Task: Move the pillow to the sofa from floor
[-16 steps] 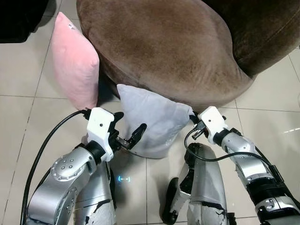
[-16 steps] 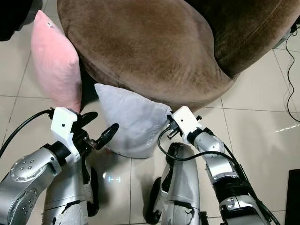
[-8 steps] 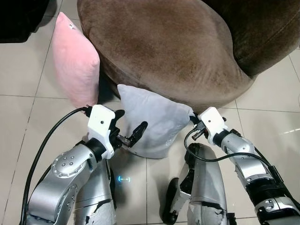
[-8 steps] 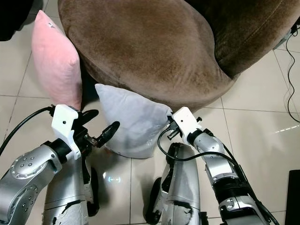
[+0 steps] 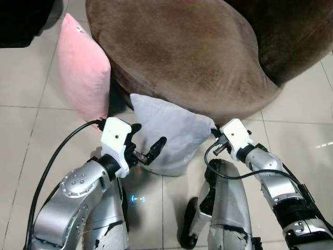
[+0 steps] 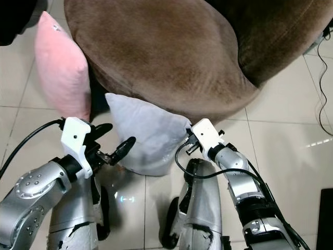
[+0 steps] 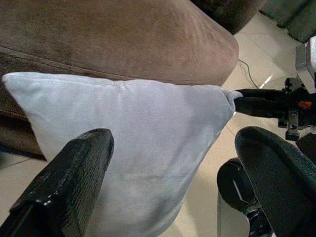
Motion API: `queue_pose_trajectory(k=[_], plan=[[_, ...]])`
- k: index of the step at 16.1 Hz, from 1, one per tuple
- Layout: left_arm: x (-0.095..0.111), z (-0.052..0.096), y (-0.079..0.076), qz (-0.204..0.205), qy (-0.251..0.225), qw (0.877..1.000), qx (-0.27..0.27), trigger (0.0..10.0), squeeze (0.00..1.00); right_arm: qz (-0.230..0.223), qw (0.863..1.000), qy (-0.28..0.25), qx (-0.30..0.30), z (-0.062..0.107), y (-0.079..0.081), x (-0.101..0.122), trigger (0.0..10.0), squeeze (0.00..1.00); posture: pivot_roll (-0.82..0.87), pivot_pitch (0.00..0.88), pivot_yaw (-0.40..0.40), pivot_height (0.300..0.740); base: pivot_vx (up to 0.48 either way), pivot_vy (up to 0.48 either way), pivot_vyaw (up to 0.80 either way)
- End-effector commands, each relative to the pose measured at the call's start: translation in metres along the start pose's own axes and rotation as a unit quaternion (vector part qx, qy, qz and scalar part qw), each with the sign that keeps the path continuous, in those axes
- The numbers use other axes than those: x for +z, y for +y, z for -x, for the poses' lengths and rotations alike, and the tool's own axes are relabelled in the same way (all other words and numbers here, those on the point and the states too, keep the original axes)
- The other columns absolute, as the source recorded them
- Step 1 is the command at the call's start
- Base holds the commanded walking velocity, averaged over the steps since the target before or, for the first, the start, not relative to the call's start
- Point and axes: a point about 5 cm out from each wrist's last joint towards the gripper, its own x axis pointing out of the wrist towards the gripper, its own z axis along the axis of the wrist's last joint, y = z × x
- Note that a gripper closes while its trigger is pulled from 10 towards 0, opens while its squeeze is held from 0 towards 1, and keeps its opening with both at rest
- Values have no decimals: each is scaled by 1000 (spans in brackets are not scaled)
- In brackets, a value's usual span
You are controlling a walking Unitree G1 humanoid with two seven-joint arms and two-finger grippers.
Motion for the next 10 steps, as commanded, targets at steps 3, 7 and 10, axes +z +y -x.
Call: queue_pose_trajectory(k=[3,7,10], plan=[[-4,-2,-9,-1,10,1000,-21,10000,0,-15,999,29,-6,10,0,-16,10000,0,165,339,-163,483,0,0,-473],[-6,-3,-10,-4,15,1000,-24,10000,0,-17,999,30,-5,10,1,-16,10000,0,165,335,-162,495,0,0,-470],[-7,-4,-9,-7,17,999,-26,10000,0,-18,999,32,-3,10,2,-17,10000,0,167,329,-159,499,0,0,-473]])
